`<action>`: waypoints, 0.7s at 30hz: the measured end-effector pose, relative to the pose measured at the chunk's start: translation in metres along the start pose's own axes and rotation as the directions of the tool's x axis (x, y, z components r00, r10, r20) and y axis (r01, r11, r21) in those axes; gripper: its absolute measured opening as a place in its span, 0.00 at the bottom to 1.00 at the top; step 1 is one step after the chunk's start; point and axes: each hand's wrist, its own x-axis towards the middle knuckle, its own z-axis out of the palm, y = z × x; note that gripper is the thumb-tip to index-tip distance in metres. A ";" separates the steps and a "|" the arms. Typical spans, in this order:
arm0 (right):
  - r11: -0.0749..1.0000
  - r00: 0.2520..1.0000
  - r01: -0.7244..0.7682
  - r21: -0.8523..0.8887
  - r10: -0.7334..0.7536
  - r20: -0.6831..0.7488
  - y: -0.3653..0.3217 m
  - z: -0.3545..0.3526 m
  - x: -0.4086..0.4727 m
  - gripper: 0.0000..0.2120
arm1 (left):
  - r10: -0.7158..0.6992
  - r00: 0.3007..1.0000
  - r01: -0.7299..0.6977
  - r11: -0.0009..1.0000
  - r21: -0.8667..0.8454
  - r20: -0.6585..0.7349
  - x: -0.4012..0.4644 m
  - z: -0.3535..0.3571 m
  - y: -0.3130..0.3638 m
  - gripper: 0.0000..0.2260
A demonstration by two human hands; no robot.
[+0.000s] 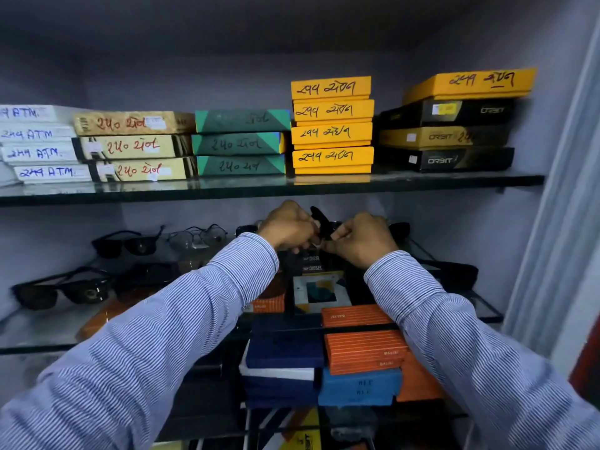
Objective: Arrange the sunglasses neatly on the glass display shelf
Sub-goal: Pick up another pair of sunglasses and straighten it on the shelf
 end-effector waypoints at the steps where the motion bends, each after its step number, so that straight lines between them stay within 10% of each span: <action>1: 1.000 1.000 0.013 -0.008 -0.013 -0.013 -0.001 -0.003 -0.004 0.12 | -0.007 1.000 0.007 0.999 -0.042 -0.005 0.002 0.002 0.001 0.12; 21: 0.877 0.929 0.348 -0.330 -0.371 -0.005 0.021 -0.037 -0.007 0.11 | 0.105 0.984 -0.121 0.987 0.108 0.140 -0.016 -0.016 0.006 0.07</action>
